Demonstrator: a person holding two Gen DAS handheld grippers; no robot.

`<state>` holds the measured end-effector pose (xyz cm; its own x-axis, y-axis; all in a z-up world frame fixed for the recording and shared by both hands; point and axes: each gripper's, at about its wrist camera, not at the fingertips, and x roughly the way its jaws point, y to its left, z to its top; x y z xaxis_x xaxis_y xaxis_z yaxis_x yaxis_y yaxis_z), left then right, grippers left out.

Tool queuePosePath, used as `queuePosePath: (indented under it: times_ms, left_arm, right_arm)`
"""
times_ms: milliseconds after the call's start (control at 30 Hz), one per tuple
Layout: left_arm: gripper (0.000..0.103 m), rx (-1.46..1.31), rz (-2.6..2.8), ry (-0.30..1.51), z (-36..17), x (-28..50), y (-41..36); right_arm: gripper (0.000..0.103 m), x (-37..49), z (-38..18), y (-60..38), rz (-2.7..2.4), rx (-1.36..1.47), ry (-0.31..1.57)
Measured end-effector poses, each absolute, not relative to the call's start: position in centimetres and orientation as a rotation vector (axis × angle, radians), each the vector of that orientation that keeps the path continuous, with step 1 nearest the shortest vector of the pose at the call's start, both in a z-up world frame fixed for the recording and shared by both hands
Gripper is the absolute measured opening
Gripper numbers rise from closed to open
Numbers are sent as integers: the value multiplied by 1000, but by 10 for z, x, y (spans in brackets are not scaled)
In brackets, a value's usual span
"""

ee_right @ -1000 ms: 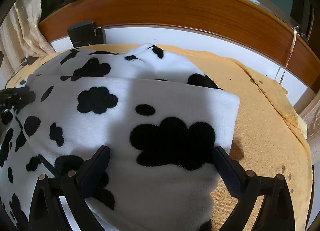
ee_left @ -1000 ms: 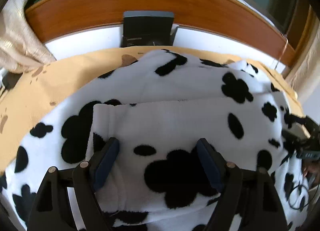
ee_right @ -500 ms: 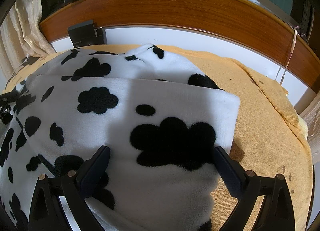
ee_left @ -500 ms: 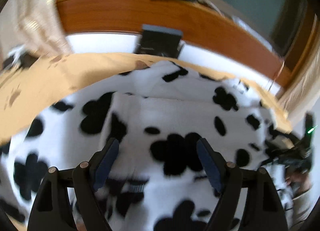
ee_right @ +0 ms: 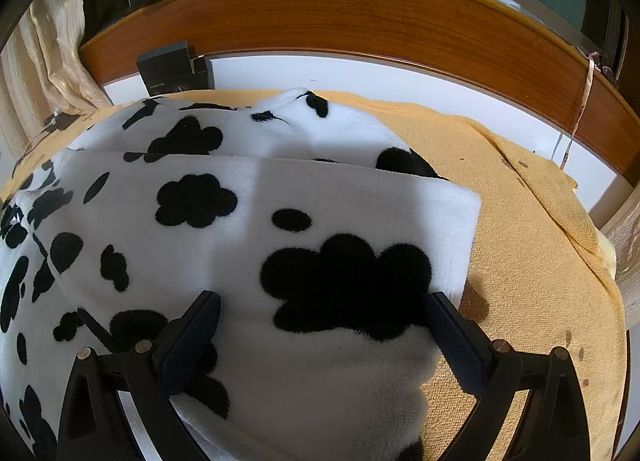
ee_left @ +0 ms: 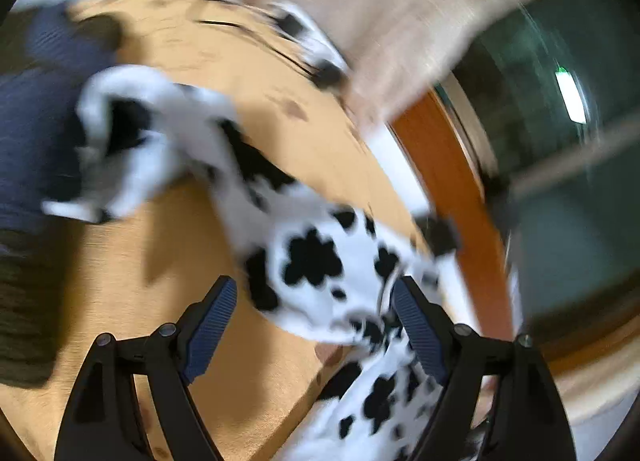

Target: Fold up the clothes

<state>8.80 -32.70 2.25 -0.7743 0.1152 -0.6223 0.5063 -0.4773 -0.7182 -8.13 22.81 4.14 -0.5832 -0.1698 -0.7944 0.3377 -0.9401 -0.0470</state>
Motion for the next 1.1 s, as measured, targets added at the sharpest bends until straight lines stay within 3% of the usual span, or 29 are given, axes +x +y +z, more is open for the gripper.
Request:
queuePosePath:
  times_ms: [533, 567, 633, 700, 967, 1100]
  left_arm:
    - [86, 717, -1951, 1809, -22, 84, -417]
    - [81, 704, -1931, 1812, -26, 83, -419]
    - [57, 700, -1934, 1782, -29, 80, -418]
    - [9, 718, -1988, 1738, -28, 74, -416]
    - [8, 638, -2146, 1508, 13, 57, -404]
    - [8, 659, -2363, 1301, 51, 25, -357]
  right_arm:
    - [102, -81, 41, 226, -2554, 1251, 276]
    - [102, -81, 41, 226, -2554, 1251, 276]
    - [102, -81, 42, 226, -2554, 1251, 276]
    - [102, -81, 42, 226, -2555, 1251, 275]
    - [102, -81, 43, 226, -2554, 1251, 276]
    - [102, -81, 43, 226, -2553, 1250, 277]
